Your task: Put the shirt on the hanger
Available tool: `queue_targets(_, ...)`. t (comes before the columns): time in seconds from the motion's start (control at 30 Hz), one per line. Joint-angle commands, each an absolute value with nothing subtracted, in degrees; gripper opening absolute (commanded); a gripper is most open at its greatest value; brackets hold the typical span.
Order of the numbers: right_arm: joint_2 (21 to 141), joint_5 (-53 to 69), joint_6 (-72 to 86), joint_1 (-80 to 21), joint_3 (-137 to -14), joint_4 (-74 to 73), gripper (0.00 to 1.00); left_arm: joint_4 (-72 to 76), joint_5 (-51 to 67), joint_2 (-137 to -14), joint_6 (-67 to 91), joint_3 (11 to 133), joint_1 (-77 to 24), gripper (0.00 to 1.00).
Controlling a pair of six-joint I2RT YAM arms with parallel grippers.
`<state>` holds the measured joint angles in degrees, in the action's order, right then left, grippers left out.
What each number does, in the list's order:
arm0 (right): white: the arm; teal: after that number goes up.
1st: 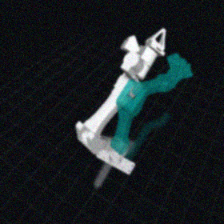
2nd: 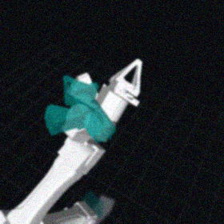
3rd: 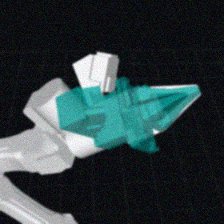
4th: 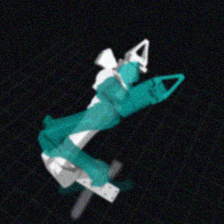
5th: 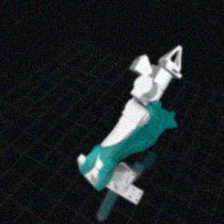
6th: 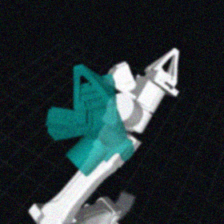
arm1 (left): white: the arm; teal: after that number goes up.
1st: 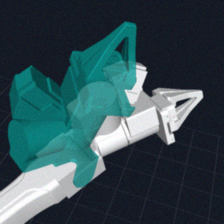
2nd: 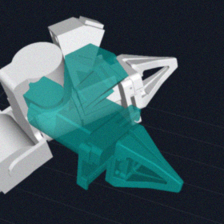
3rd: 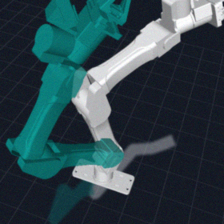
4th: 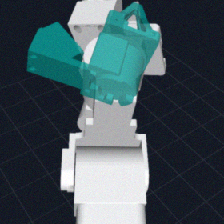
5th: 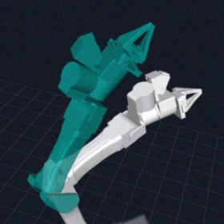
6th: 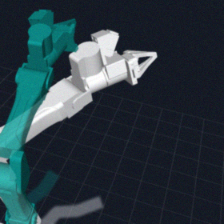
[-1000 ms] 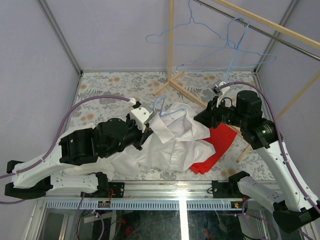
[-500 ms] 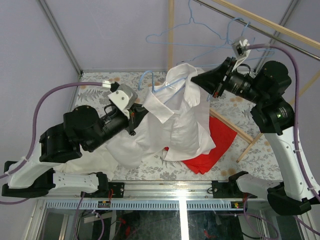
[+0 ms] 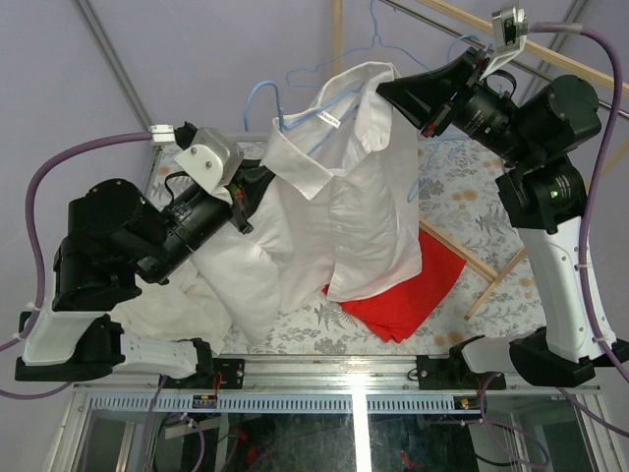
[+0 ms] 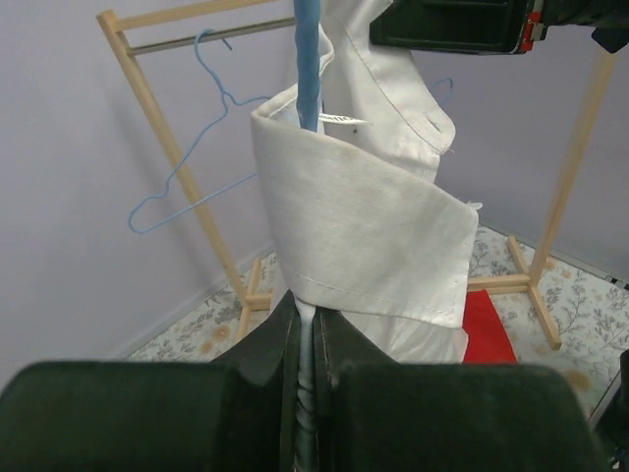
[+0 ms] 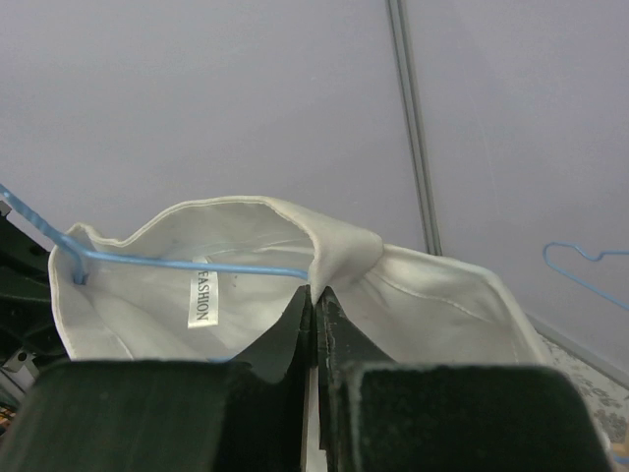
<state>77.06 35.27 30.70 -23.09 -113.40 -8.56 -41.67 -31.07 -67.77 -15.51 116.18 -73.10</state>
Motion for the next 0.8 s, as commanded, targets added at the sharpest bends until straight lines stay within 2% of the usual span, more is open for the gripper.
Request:
queue_targets(0.0,73.38,40.12,32.61,-23.30,-105.05,-3.25,0.00,-38.50,-31.63,-63.94,-15.87,110.70,-73.38,0.00)
queue_targets(0.17,67.16,39.75,30.55,-24.47,-90.97,-3.82,0.00,-36.40,-28.58,-57.65,-8.63,95.53,-73.31,0.00)
queue_targets(0.37,62.75,38.37,29.30,-27.07,-82.93,-8.87,0.00,-33.05,-24.42,-52.76,0.87,82.85,-73.39,0.00)
queue_targets(0.63,58.12,21.23,29.29,-38.90,-75.49,-10.65,0.00,-31.22,-24.22,-51.11,2.57,78.53,-73.36,0.00)
queue_targets(0.77,58.12,12.79,26.69,-46.40,-75.68,-11.85,0.00,-31.19,-23.80,-51.25,2.63,77.93,-73.39,0.00)
